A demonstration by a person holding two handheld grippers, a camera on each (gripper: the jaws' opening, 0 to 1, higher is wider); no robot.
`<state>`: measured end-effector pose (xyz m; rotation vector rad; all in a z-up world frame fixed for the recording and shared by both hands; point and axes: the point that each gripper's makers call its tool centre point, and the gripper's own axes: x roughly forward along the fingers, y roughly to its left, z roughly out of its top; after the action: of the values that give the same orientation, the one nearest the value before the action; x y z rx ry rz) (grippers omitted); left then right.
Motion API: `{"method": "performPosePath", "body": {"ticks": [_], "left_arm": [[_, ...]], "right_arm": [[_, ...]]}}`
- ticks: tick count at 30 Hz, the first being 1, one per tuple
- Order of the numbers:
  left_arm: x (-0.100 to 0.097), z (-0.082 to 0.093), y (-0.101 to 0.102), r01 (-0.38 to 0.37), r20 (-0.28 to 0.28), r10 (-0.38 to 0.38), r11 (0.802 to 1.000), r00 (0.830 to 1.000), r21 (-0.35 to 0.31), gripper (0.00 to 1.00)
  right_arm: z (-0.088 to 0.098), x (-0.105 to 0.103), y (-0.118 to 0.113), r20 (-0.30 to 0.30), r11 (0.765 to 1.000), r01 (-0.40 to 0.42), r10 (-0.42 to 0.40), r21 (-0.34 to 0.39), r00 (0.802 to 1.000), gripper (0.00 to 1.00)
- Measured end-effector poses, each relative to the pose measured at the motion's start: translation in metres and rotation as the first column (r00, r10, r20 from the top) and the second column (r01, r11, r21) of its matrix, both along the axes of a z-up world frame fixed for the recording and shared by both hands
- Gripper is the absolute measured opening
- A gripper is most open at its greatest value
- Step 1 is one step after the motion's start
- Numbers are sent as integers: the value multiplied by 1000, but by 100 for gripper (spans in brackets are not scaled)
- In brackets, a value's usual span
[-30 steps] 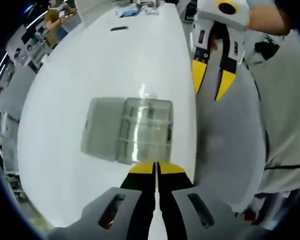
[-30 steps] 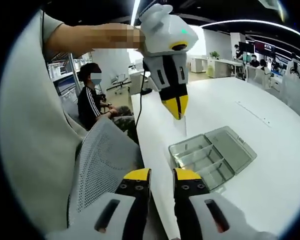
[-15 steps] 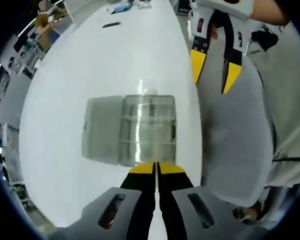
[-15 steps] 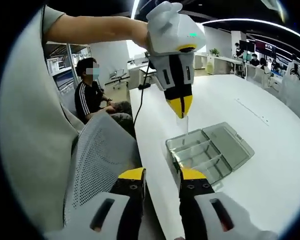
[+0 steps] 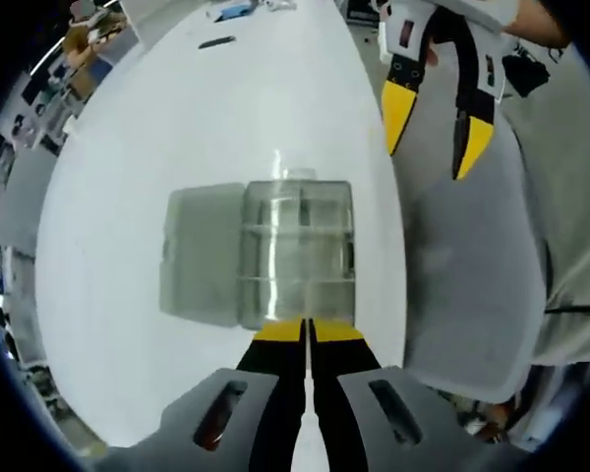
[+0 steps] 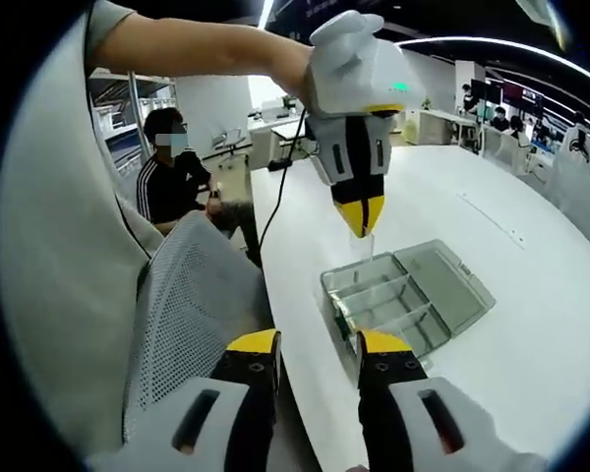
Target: Insert the divider into the dual guide fixture by aligning both edges with the guide slots and pushing it downward to the bottom, including one-sided entry, uneven engagement, binding, and posture correction.
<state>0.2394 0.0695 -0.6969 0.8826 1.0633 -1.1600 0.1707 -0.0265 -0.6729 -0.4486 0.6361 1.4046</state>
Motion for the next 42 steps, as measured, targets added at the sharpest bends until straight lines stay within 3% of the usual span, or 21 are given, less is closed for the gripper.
{"method": "performPosePath", "body": {"ticks": [42], "left_arm": [[9,-26,0,-11,-29,12,999,999,31,0]], "right_arm": [[-10,2,-6,-34,1000,17,-17,-8,999,31]]}}
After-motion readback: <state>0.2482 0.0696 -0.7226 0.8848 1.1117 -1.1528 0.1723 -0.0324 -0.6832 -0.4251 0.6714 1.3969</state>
